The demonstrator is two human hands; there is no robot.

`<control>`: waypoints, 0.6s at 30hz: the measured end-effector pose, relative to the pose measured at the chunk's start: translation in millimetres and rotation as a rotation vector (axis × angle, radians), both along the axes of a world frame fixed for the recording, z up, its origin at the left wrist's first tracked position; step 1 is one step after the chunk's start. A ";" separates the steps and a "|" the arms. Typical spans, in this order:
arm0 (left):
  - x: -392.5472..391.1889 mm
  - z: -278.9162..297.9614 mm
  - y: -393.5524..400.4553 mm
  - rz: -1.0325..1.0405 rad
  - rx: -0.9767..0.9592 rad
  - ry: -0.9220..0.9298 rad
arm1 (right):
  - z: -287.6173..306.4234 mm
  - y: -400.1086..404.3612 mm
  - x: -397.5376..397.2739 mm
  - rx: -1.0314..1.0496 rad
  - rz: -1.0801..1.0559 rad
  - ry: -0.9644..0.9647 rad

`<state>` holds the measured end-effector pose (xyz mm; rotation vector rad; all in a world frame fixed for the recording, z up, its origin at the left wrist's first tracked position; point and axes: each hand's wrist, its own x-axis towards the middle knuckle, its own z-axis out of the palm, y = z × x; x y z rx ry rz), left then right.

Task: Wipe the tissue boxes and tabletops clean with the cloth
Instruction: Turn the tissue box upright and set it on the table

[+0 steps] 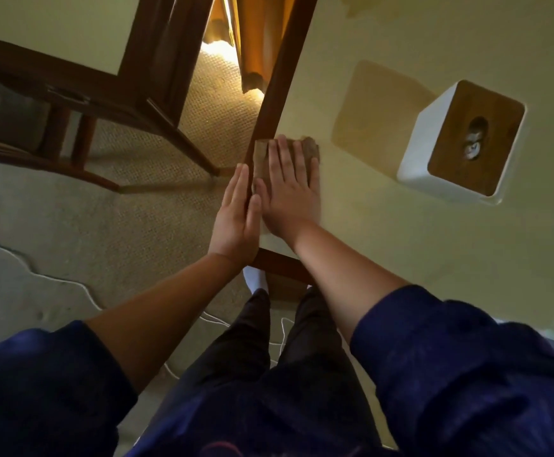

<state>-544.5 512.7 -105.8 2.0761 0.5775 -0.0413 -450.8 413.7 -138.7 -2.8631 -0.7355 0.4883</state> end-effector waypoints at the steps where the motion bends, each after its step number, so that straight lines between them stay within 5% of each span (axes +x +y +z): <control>1: 0.8 1.6 1.2 0.042 0.002 0.008 | 0.1 2.2 2.3 0.013 0.004 -0.001; 9: 23.9 -9.9 -2.2 -0.301 0.257 0.146 | 1.0 -61.9 3.9 0.016 -0.076 -0.015; 18: 40.5 -30.0 -4.1 -0.409 0.509 0.126 | -5.8 -192.0 26.4 -0.071 -0.200 -0.094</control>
